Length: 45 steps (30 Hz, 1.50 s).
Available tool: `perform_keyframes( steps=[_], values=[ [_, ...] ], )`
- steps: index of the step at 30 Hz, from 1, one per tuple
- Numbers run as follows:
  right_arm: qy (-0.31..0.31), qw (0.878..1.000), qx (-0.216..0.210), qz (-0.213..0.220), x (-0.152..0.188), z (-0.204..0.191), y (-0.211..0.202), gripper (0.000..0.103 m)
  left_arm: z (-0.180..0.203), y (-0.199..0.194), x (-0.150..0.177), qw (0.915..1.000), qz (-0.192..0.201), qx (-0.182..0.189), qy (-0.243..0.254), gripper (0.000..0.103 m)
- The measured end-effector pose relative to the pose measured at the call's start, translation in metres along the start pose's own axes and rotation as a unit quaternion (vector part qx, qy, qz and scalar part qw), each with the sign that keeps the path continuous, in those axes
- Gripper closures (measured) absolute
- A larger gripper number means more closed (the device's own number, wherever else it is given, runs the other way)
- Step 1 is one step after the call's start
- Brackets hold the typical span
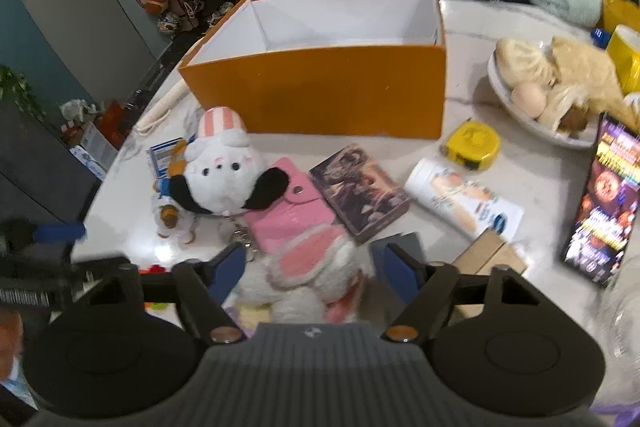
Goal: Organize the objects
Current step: 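Lower the left gripper onto the white striped-hat plush and close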
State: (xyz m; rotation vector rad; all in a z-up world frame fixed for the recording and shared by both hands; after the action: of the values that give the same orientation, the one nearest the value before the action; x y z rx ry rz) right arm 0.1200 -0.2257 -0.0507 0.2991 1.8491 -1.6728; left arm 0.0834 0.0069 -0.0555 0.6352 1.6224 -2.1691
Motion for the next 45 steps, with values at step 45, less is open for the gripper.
perform_keyframes(
  steps=[45],
  values=[
    [-0.093,0.995,0.038,0.026,-0.002,0.018,0.029,0.013,0.01,0.101,-0.047,0.9988,0.017,0.039,-0.023,0.0]
  ],
)
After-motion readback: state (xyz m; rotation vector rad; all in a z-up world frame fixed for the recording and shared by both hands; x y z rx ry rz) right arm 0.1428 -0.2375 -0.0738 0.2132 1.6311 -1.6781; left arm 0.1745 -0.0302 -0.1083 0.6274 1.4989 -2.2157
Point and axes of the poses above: each gripper's, at about its wrist camera, not at the fingertips, and y roughly the way its jaws point, z to its right, x to its underside, the point moved 8 cm from there along y, roughly the way its jaws point, and after that the axes turned 15 degrees about x, right-handed, at the moved point
